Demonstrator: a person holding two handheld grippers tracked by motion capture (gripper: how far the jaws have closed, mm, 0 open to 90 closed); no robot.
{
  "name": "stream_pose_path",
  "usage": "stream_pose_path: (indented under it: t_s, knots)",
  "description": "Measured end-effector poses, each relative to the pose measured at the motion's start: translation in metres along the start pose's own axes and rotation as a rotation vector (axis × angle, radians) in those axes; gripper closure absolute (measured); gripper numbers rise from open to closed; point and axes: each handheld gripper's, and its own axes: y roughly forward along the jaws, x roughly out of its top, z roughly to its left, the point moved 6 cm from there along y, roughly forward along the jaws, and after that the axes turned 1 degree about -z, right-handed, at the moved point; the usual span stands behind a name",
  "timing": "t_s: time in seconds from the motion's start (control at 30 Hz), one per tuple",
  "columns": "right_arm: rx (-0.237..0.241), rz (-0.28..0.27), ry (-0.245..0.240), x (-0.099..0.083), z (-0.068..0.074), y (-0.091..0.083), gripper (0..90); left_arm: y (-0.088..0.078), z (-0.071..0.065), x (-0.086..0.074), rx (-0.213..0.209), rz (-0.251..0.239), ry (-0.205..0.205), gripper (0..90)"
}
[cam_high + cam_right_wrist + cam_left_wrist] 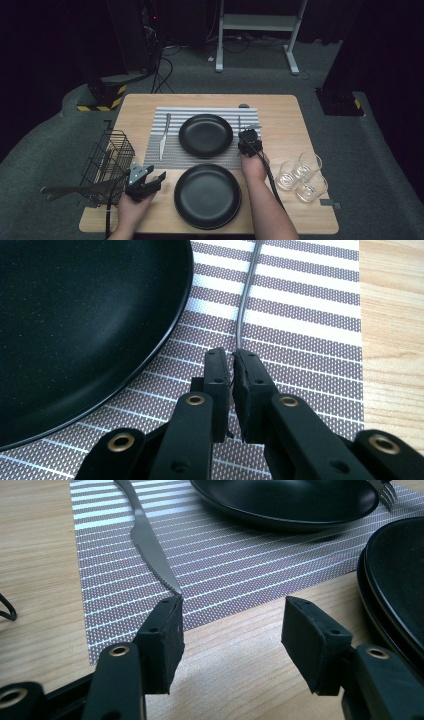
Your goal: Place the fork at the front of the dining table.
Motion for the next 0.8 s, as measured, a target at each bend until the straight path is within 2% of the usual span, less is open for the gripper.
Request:
stream_pose_path:
  t_s: [0.43, 0.8]
  knots:
    - [0.001, -0.008, 0.009, 0.0011, -0.0037, -0.0033, 84.3, 0.0004, 0.0001, 0.0001, -0.003, 0.002, -0.001, 42.5]
    - [-0.018, -0.006, 0.004, -0.0035, -0.0066, -0.0032, 83.6, 0.0007, -0.0001, 0.0001, -0.007, 0.004, 0.002, 42.6]
